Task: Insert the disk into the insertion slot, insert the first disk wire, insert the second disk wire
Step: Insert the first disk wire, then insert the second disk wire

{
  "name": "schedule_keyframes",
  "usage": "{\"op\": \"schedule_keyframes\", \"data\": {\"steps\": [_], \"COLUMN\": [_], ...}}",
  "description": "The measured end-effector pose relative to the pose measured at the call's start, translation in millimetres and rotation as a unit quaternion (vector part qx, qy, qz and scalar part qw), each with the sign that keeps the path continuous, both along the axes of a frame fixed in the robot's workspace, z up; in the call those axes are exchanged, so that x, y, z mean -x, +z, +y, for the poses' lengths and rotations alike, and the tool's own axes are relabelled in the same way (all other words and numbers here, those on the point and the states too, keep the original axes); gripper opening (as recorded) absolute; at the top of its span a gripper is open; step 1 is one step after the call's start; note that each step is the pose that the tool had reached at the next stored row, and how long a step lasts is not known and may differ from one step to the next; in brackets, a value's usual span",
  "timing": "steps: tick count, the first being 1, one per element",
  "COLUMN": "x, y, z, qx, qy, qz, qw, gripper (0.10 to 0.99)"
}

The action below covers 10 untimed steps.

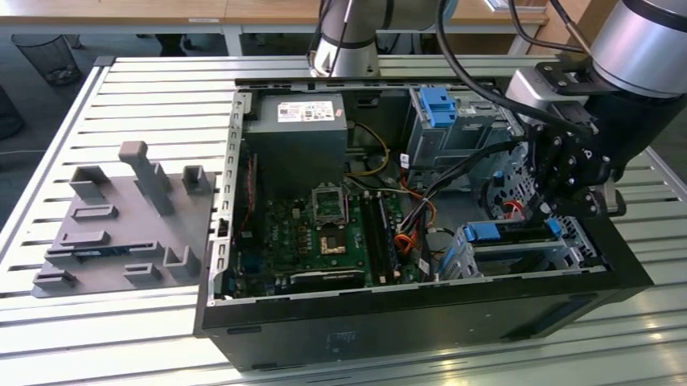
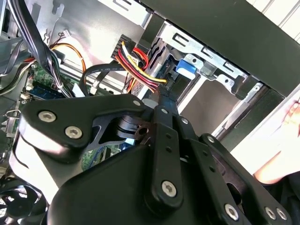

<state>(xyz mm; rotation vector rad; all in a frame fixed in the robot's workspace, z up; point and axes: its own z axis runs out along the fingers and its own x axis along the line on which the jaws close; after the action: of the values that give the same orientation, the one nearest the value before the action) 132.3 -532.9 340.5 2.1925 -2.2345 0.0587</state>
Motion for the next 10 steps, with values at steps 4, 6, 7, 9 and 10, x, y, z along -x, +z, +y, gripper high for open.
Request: {"op": "schedule_keyframes", "data": {"steps": [4, 6, 7, 9, 10], "x": [0.0, 0.0, 0.0, 0.0, 0.0], "y": [0.9, 1.1, 1.2, 1.3, 1.3], "z": [0.0, 0.0, 0.0, 0.0, 0.0], "qx": [0.0001, 0.0001, 0.0, 0.0001, 0.0001], "qy": [0.0, 0.0, 0.0, 0.0, 0.0], "qz": [0.0, 0.0, 0.0, 0.0, 0.0], "qw": [1.0, 1.0, 1.0, 1.0, 1.0], "gripper": [0.106, 0.106, 0.106, 0.106, 0.106]}}
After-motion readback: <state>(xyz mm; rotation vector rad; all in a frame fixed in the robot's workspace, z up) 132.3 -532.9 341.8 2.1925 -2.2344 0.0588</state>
